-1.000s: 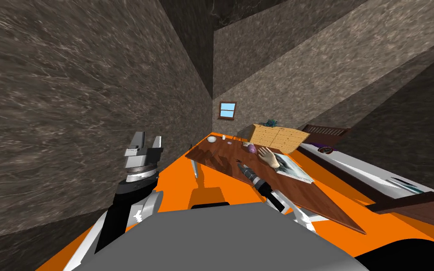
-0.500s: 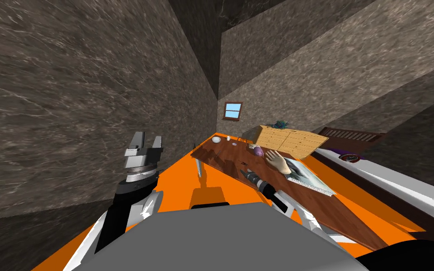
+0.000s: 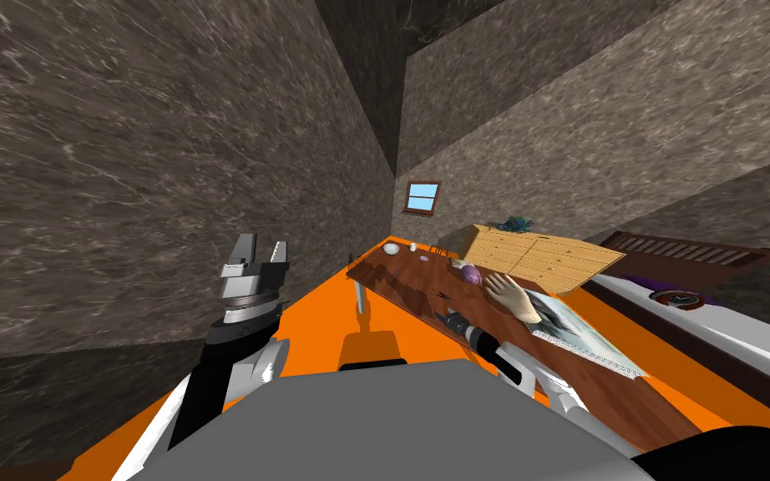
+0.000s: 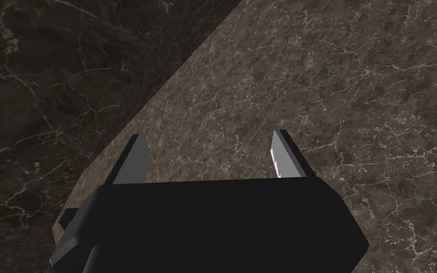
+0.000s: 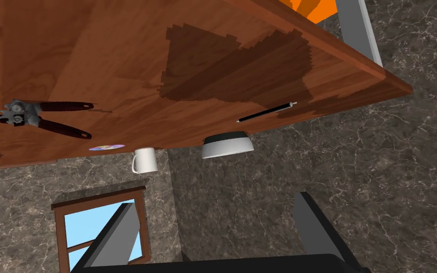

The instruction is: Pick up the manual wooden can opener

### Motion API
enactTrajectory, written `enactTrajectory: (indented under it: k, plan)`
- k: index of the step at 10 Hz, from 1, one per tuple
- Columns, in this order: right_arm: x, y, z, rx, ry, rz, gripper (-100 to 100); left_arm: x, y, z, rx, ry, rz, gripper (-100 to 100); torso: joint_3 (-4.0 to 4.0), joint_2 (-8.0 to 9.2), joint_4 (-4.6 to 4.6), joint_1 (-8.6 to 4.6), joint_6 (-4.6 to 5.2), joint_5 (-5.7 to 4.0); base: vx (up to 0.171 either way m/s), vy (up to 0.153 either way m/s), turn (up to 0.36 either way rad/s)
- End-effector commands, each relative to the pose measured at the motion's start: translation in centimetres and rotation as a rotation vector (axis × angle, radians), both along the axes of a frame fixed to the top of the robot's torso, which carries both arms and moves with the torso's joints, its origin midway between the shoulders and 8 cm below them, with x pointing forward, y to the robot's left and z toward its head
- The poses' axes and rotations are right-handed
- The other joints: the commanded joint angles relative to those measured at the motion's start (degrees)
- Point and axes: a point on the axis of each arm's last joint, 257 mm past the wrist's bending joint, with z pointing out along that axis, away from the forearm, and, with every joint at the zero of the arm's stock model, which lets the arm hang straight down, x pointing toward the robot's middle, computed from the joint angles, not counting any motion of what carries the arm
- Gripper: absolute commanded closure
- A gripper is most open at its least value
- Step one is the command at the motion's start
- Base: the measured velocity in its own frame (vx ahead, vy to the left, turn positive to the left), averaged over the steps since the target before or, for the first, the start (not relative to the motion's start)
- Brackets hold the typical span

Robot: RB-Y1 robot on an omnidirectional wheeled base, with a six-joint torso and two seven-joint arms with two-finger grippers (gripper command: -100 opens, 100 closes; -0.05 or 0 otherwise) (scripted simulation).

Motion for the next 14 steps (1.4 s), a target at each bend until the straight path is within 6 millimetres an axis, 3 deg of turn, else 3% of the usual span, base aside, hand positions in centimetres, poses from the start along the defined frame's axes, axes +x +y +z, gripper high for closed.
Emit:
enactTrajectory:
  k: [1, 3, 6, 8, 10, 12, 13, 14]
  plan:
    - [-0.6, -1.6, -1.0, -0.04, 0.029, -0.004, -100, 0.0, 0.0, 0.0, 0.0, 0.0, 0.0, 0, 0.0, 0.0, 0.0, 0.0, 0.0, 0.0, 0.023, 0.02, 0.117]
    - [-2.9, -5.6, -3.5, -0.174, 0.115, 0.013, -100, 0.0, 0.0, 0.0, 0.0, 0.0, 0.0, 0, -0.03, -0.05, -0.01, 0.01, 0.01, 0.0, 0.038, 0.041, 0.232]
    - [-4.7, -8.5, -5.0, -0.245, 0.172, 0.008, -100, 0.0, 0.0, 0.0, 0.0, 0.0, 0.0, 0, -0.06, -0.11, -0.02, 0.05, 0.02, 0.01, 0.046, 0.031, 0.127]
    - [-7.1, -12.1, -6.4, -0.359, 0.249, 0.029, -100, 0.0, 0.0, 0.0, 0.0, 0.0, 0.0, 0, -0.05, -0.09, -0.02, 0.01, 0.02, 0.0, 0.058, 0.025, 0.239]
    - [-8.9, -14.7, -7.2, -0.418, 0.3, 0.028, -100, 0.0, 0.0, 0.0, 0.0, 0.0, 0.0, 0, -0.07, -0.12, -0.03, -0.02, 0.06, -0.01, 0.051, 0.016, 0.114]
    - [-12.3, -19.2, -8.1, -0.525, 0.393, 0.031, -100, 0.0, 0.0, 0.0, 0.0, 0.0, 0.0, 0, -0.1, -0.18, -0.04, 0.01, 0.0, 0.01, 0.069, 0.023, 0.297]
    - [-12.6, -19.5, -8.1, -0.528, 0.399, 0.026, -100, 0.0, 0.0, 0.0, 0.0, 0.0, 0.0, 0, -0.1, -0.16, -0.04, 0.0, 0.05, 0.01, 0.06, 0.004, 0.045]
    - [-14.2, -21.4, -8.3, -0.574, 0.44, 0.03, -100, 0.0, 0.0, 0.0, 0.0, 0.0, 0.0, 0, -0.09, -0.14, -0.03, -0.03, 0.07, 0.0, 0.067, 0.002, 0.111]
